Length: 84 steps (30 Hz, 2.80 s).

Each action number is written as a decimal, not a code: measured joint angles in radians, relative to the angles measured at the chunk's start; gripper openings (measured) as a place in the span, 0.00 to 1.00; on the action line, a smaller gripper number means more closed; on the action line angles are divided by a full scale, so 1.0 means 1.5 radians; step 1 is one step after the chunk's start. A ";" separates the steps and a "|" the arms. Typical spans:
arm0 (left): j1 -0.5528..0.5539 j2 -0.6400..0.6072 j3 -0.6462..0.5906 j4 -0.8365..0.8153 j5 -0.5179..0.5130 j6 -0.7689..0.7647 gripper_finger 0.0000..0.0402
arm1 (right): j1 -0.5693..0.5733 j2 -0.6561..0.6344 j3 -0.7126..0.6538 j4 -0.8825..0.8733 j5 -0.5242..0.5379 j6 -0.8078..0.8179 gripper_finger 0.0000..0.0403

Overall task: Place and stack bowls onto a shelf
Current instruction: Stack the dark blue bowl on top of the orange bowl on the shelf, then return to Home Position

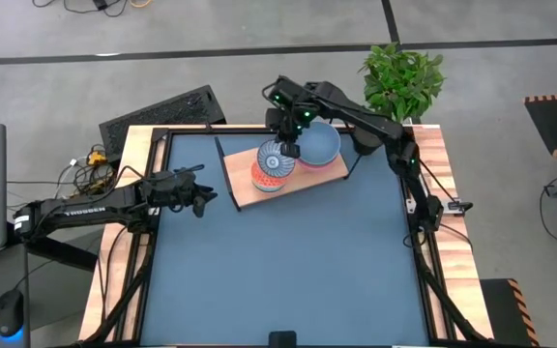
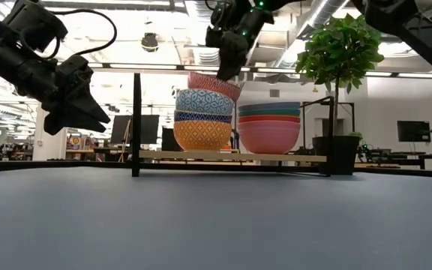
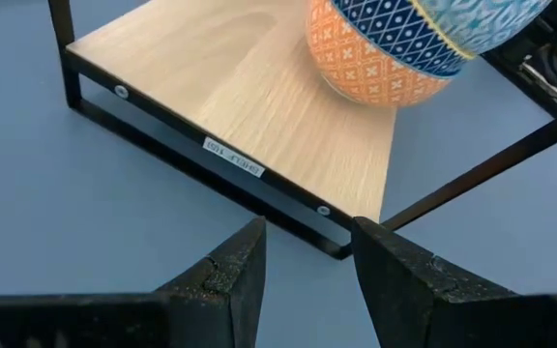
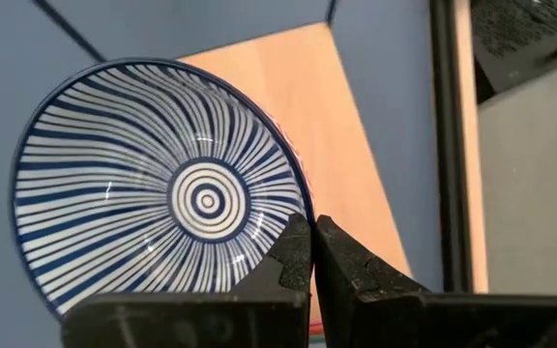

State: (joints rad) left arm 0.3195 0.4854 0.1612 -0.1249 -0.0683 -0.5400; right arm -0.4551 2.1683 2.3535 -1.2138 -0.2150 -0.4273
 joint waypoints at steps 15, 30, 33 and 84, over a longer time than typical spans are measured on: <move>0.000 0.000 0.000 0.001 -0.020 0.000 0.35 | 0.000 -0.001 -0.001 -0.002 -0.049 -0.012 0.06; 0.000 0.001 0.000 0.001 -0.025 0.003 0.35 | 0.010 0.053 -0.001 0.002 -0.050 -0.021 0.08; 0.000 0.000 0.000 0.001 -0.028 0.003 0.35 | 0.010 0.051 -0.001 0.011 -0.050 -0.022 0.14; 0.000 0.001 0.000 0.000 -0.031 -0.002 0.35 | 0.179 -0.017 -0.115 0.223 0.492 0.306 0.25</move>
State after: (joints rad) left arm 0.3194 0.4862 0.1612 -0.1246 -0.1147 -0.5434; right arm -0.1867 2.1432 2.1811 -0.8790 0.5223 0.0323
